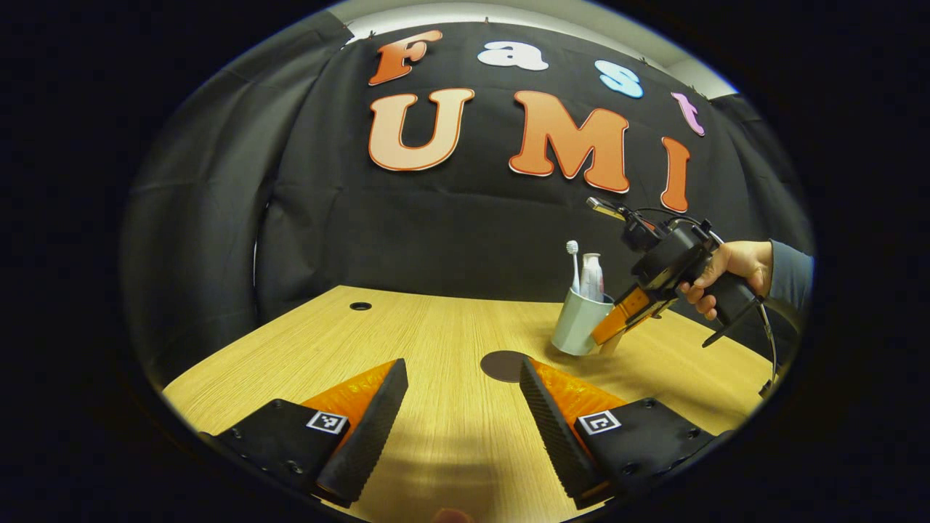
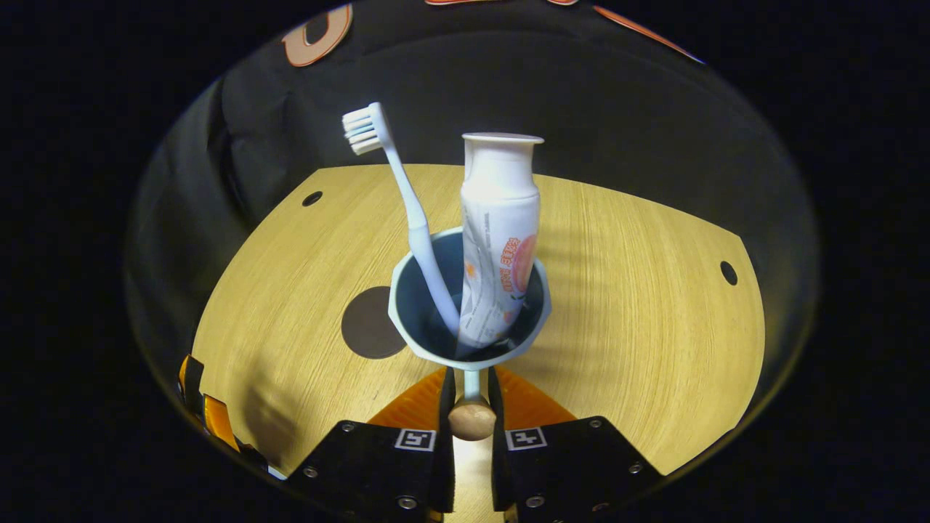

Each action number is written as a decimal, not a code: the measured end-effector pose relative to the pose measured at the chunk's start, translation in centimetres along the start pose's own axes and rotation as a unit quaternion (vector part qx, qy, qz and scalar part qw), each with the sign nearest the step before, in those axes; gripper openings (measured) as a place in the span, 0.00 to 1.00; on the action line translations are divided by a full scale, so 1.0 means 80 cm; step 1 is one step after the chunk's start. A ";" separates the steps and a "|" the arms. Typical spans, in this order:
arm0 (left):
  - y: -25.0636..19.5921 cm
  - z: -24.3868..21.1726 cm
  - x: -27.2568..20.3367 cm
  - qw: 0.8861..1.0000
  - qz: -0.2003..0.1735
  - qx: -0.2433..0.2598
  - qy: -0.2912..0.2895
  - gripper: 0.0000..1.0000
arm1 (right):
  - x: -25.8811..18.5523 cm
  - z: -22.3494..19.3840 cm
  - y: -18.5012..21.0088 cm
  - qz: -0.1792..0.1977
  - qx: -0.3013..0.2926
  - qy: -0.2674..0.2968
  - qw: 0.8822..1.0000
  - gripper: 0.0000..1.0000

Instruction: Put the toothbrush and toothpaste on the desktop into the cup, then pick up the cup and place it on the coaster on the desktop.

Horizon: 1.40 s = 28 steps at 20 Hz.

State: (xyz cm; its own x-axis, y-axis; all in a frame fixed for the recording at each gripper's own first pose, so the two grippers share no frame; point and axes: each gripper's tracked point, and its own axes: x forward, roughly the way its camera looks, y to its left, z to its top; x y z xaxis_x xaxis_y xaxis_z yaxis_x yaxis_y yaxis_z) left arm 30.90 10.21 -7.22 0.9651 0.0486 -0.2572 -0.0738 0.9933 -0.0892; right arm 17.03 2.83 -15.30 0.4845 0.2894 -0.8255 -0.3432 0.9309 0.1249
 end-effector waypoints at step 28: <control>0.025 -0.024 -0.012 0.999 0.028 -0.015 0.028 0.99 | -0.019 0.014 0.000 0.030 -0.080 0.023 0.996 0.27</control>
State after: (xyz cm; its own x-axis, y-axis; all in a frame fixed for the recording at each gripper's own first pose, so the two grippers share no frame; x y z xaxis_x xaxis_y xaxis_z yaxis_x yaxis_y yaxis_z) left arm 29.35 11.94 -8.96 0.9437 0.0969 -0.3161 -0.1351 0.9857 -0.1009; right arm 17.24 2.65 -13.44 0.4221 0.3299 -0.8444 -0.4960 0.8637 0.0895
